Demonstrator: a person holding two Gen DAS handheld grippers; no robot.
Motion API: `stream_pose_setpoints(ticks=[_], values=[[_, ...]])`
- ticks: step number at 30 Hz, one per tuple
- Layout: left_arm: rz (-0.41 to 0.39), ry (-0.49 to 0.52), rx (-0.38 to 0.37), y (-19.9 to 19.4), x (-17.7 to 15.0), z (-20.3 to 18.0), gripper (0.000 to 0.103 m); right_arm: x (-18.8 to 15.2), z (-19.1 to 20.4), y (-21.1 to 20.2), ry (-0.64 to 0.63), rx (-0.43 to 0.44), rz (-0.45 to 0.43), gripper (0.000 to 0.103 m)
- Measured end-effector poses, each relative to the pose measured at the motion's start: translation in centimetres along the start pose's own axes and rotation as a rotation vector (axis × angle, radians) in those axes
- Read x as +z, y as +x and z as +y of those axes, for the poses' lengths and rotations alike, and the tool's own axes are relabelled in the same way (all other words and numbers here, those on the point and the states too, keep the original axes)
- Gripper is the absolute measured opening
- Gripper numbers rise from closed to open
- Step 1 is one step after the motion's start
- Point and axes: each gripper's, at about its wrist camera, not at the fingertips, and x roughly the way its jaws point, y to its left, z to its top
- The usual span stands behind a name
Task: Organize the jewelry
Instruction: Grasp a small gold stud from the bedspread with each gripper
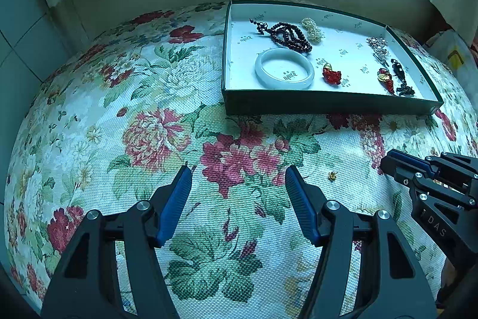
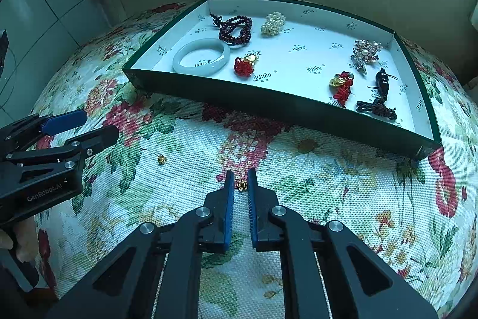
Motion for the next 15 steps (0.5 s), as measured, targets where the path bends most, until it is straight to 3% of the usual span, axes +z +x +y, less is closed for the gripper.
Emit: stream_pose_setpoints(ticks=[5, 7, 15], values=[[0.004, 0.010, -0.010, 0.2, -0.1, -0.6, 0.064, -0.2, -0.4, -0.4, 0.009, -0.004, -0.008, 0.007], [0.006, 0.019, -0.019, 0.2, -0.2, -1.0, 0.057, -0.2, -0.7, -0.6, 0.011, -0.009, -0.013, 0.007], [0.001, 0.048, -0.062, 0.1, 0.1, -3.3, 0.057, -0.9, -2.5, -1.5, 0.025, -0.041, -0.017, 0.007]])
